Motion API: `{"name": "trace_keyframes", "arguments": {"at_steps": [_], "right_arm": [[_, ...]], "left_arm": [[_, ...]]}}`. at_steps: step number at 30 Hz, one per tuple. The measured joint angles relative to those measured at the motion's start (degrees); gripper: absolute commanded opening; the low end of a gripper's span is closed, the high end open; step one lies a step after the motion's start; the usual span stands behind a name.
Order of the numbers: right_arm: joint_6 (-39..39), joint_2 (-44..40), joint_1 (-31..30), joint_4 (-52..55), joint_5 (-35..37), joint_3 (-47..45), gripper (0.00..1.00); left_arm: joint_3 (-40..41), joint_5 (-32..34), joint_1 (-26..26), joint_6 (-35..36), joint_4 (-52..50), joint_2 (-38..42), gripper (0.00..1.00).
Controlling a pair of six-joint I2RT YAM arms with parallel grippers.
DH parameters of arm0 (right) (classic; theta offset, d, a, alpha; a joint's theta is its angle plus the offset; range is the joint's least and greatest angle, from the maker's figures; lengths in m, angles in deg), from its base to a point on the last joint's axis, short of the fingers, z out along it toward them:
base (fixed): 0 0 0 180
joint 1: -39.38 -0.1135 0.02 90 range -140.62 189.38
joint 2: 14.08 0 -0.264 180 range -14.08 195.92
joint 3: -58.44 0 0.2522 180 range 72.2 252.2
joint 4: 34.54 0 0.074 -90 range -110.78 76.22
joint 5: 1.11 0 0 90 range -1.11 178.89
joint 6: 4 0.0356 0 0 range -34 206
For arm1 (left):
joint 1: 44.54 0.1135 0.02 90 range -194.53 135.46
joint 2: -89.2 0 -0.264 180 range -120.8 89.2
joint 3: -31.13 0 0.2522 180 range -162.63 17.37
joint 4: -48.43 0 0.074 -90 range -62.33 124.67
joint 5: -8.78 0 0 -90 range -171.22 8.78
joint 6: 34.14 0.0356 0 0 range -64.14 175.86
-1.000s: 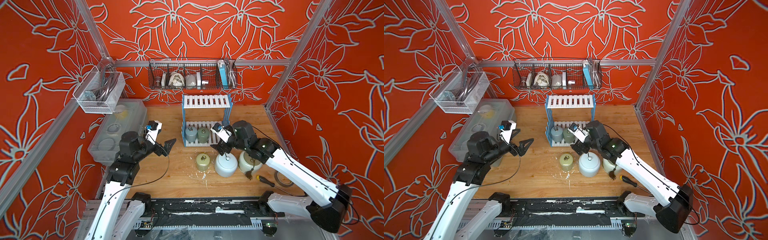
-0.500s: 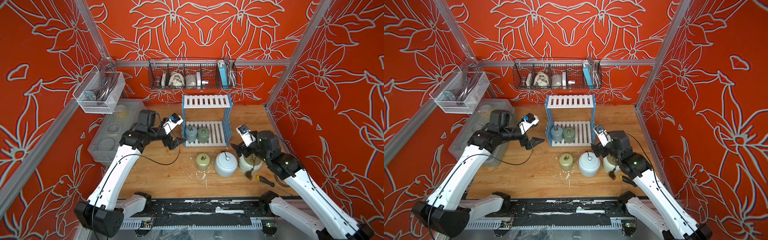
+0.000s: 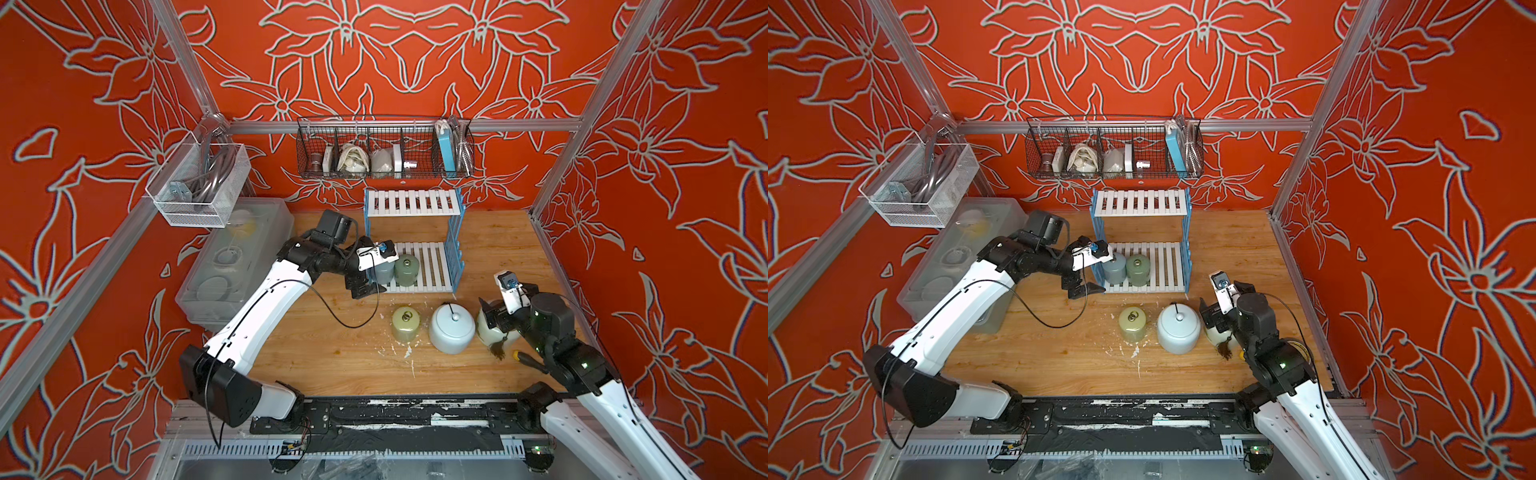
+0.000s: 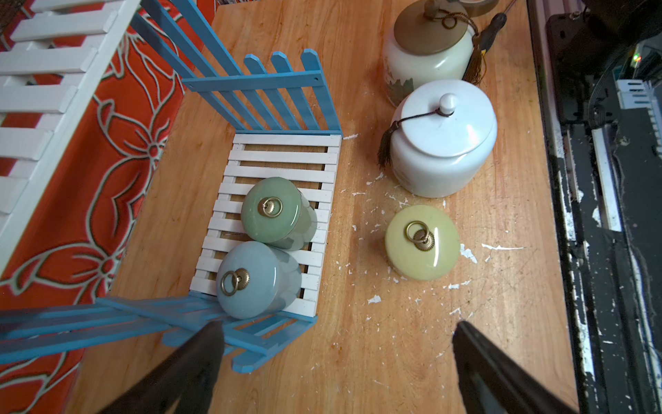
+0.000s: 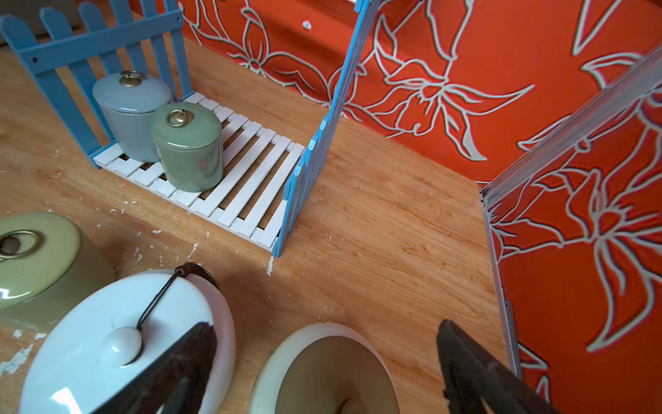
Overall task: Remove the tea canisters from the shelf
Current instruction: Pick up the tea canister from the shelf.
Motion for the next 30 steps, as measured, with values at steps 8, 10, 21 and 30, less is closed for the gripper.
{"name": "trace_keyframes", "arguments": {"at_steps": [8,10,21,30], "right_arm": [[-0.11,-2.32,0.00,-2.58,3.08,-1.70,0.99],[-0.17,-2.99,0.00,-3.13,3.76,-2.21,0.99],[-0.57,-4.87,0.00,-4.20,6.84,-2.86,1.00],[-1.03,-5.62,0.00,-4.59,7.91,-3.23,1.00]], "left_arm": [[-8.74,4.79,-2.29,2.60,-2.91,-10.86,0.99],[-10.71,6.01,-3.26,2.80,-3.21,-13.18,0.99],[-23.10,11.54,-7.06,4.63,-6.73,-27.87,0.99],[-31.26,14.60,-7.89,4.07,-9.20,-37.66,0.99]]}}
